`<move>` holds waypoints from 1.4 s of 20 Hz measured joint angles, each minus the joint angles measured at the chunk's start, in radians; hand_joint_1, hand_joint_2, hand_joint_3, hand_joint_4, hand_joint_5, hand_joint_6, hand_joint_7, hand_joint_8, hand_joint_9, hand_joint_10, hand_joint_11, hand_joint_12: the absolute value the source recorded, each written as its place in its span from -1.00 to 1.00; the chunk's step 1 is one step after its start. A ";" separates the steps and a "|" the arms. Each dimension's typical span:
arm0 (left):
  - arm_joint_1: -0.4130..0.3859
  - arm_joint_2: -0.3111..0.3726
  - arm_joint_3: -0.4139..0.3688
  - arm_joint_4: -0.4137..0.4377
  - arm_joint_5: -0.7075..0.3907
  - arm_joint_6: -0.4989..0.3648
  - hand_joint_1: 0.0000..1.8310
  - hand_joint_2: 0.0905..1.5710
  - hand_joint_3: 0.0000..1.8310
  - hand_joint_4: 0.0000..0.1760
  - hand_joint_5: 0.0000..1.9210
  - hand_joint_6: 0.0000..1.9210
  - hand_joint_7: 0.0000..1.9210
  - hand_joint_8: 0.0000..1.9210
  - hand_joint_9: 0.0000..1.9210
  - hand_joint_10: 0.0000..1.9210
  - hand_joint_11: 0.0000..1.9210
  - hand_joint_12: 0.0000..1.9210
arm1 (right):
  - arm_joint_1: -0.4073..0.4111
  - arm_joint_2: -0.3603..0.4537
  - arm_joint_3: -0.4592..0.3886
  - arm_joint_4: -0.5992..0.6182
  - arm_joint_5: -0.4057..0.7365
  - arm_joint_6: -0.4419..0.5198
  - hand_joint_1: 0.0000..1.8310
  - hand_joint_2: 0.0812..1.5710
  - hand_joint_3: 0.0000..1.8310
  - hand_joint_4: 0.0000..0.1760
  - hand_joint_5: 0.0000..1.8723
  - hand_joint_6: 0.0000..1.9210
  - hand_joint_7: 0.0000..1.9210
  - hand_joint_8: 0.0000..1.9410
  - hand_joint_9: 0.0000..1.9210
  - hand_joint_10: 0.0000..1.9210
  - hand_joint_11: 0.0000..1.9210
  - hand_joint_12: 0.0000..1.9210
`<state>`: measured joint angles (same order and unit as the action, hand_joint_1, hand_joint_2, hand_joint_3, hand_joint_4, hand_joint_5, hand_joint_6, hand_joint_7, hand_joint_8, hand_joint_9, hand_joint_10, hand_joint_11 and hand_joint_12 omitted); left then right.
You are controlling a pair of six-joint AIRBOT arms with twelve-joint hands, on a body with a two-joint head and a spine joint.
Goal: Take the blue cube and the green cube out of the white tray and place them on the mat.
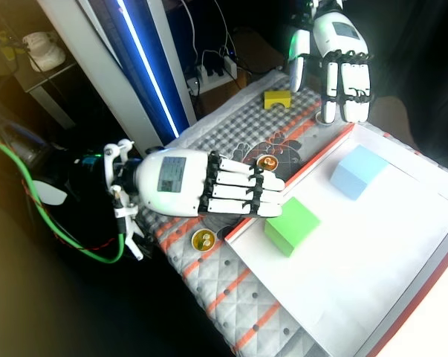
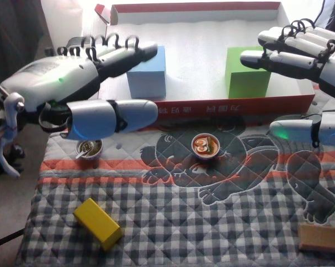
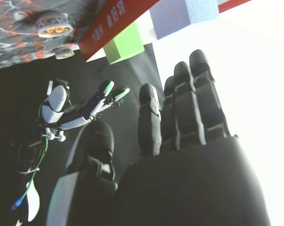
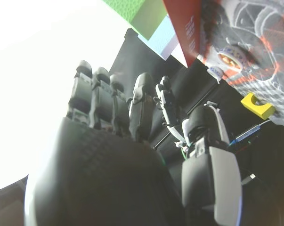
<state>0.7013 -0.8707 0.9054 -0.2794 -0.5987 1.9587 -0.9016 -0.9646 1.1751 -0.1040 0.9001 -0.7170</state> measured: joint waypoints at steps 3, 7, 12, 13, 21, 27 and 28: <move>-0.046 -0.036 0.058 -0.028 0.008 0.001 -0.64 0.36 -1.00 1.00 -1.00 -1.00 -1.00 -1.00 -1.00 -1.00 -0.94 -0.92 | 0.014 -0.020 0.016 0.000 -0.014 0.000 -0.60 0.29 -1.00 0.80 -0.97 -1.00 -0.93 -1.00 -0.95 -1.00 -1.00 -0.78; -0.164 -0.123 0.162 -0.101 0.072 0.133 -0.55 0.19 -1.00 1.00 -1.00 -1.00 -1.00 -1.00 -1.00 -1.00 -0.99 -0.77 | 0.128 -0.090 0.101 -0.005 -0.051 -0.010 -0.51 0.14 -1.00 0.99 -1.00 -1.00 -0.96 -0.99 -0.93 -0.99 -1.00 -0.65; -0.203 -0.224 0.308 -0.256 0.192 0.253 -0.40 0.06 -1.00 1.00 -1.00 -1.00 -1.00 -1.00 -1.00 -1.00 -1.00 -0.75 | 0.217 -0.162 0.204 0.011 -0.182 -0.011 -0.45 0.20 -1.00 1.00 -1.00 -1.00 -0.93 -1.00 -0.94 -1.00 -1.00 -0.74; -0.216 -0.249 0.345 -0.303 0.230 0.308 -0.38 0.07 -1.00 1.00 -1.00 -1.00 -1.00 -1.00 -1.00 -1.00 -1.00 -0.75 | 0.227 -0.175 0.222 0.007 -0.206 -0.011 -0.42 0.21 -1.00 1.00 -1.00 -1.00 -0.94 -1.00 -0.94 -1.00 -1.00 -0.74; -0.254 -0.349 0.509 -0.423 0.388 0.431 -0.32 0.12 -0.99 1.00 -1.00 -1.00 -1.00 -1.00 -1.00 -1.00 -0.98 -0.87 | 0.295 -0.269 0.370 0.008 -0.383 -0.008 -0.30 0.21 -1.00 0.98 -0.97 -1.00 -0.94 -1.00 -0.91 -0.99 -1.00 -0.62; -0.263 -0.398 0.560 -0.580 0.446 0.602 -0.20 0.11 -1.00 1.00 -1.00 -1.00 -0.96 -0.99 -0.95 -0.99 -0.95 -0.84 | 0.299 -0.299 0.398 0.015 -0.430 0.001 -0.46 0.13 -1.00 0.97 -0.96 -1.00 -0.90 -1.00 -0.82 -0.99 -1.00 -0.23; -0.263 -0.399 0.569 -0.591 0.450 0.603 -0.18 0.13 -1.00 1.00 -1.00 -1.00 -0.91 -0.99 -0.90 -0.99 -0.93 -0.82 | 0.299 -0.304 0.399 0.011 -0.447 -0.009 -0.53 0.12 -1.00 0.65 -0.93 -1.00 -0.85 -1.00 -0.77 -0.99 -1.00 -0.06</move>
<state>0.4381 -1.2697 1.4746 -0.8707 -0.1490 2.5614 -0.6025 -1.2686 1.5738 -0.0929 0.4534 -0.7258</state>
